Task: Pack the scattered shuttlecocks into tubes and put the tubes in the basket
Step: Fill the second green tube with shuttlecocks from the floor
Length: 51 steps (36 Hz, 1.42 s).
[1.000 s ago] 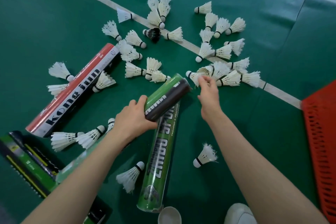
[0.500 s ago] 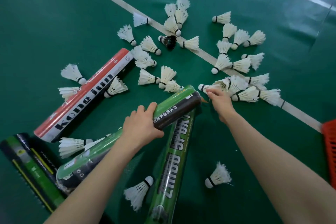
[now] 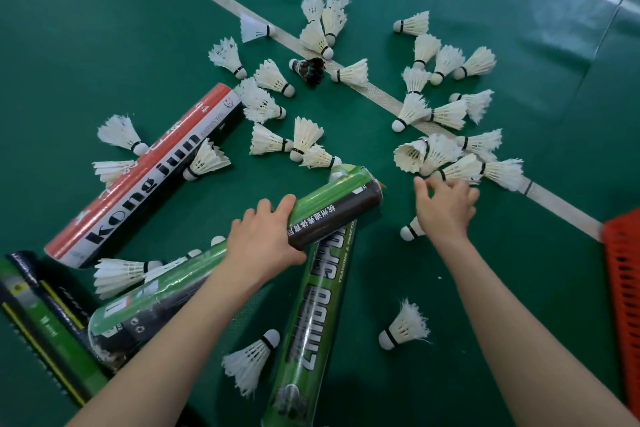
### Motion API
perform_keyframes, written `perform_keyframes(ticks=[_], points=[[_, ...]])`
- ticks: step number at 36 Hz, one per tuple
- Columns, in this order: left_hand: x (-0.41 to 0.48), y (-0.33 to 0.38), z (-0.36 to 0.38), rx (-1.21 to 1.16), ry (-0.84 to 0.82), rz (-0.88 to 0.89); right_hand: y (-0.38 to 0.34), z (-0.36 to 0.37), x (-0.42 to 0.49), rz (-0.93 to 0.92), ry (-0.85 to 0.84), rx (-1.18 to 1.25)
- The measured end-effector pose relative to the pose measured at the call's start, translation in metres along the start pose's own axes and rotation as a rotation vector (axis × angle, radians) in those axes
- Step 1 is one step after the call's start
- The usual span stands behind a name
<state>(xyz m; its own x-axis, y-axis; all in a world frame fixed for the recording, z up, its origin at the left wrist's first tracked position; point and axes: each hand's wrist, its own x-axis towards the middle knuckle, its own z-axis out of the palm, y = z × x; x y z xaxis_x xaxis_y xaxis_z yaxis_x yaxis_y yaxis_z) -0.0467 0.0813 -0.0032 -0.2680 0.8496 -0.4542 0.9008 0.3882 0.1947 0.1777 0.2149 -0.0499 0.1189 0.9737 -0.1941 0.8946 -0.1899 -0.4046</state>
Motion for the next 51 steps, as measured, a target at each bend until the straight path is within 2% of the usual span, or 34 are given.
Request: perform_keyframes(ticks=[2, 5, 8, 11, 13, 16, 19, 22, 28, 31, 36, 38, 41, 43, 48, 51], points=[[0.002, 0.003, -0.001, -0.001, -0.002, 0.004, -0.010, 0.000, 0.012, -0.112, 0.016, 0.010], [0.006, 0.009, -0.002, 0.008, 0.007, 0.017, -0.026, 0.006, 0.034, -0.203, -0.130, -0.097], [0.010, 0.014, -0.002, 0.007, 0.009, 0.026, -0.032, 0.014, 0.050, -0.182, -0.266, -0.241], [0.013, 0.018, -0.002, 0.005, 0.003, 0.031, -0.028, 0.015, 0.056, -0.134, -0.245, -0.299], [0.015, 0.019, -0.001, 0.010, 0.001, 0.035, -0.024, 0.011, 0.054, -0.126, -0.125, -0.193], [0.016, 0.019, -0.001, 0.031, 0.007, 0.033, -0.016, 0.001, 0.039, -0.147, 0.006, 0.165], [0.016, 0.018, 0.000, 0.043, 0.012, 0.025, -0.011, -0.011, 0.013, -0.127, -0.012, 0.560], [0.015, 0.018, 0.000, 0.044, 0.015, 0.023, -0.006, -0.017, -0.010, -0.131, -0.037, 0.702], [0.007, 0.020, 0.001, 0.070, 0.034, 0.044, 0.003, -0.009, -0.031, -0.106, -0.201, 0.693], [0.001, 0.025, 0.002, 0.070, 0.059, 0.076, -0.003, -0.007, -0.041, -0.099, -0.229, 0.690], [-0.006, 0.030, 0.001, 0.032, 0.091, 0.110, 0.006, -0.008, -0.049, -0.005, -0.542, 1.008], [-0.008, 0.031, 0.002, 0.026, 0.103, 0.119, 0.013, -0.011, -0.047, 0.029, -0.479, 1.106], [-0.009, 0.035, 0.005, 0.022, 0.104, 0.123, 0.022, -0.017, -0.040, 0.211, -0.272, 1.086], [-0.010, 0.038, 0.007, 0.019, 0.099, 0.124, 0.032, -0.015, -0.029, 0.242, -0.147, 0.952], [-0.011, 0.044, 0.011, 0.026, 0.108, 0.151, 0.052, -0.017, 0.018, 0.192, 0.126, 0.622], [-0.010, 0.050, 0.012, 0.039, 0.123, 0.166, 0.053, -0.027, 0.046, 0.174, 0.125, 0.471]])
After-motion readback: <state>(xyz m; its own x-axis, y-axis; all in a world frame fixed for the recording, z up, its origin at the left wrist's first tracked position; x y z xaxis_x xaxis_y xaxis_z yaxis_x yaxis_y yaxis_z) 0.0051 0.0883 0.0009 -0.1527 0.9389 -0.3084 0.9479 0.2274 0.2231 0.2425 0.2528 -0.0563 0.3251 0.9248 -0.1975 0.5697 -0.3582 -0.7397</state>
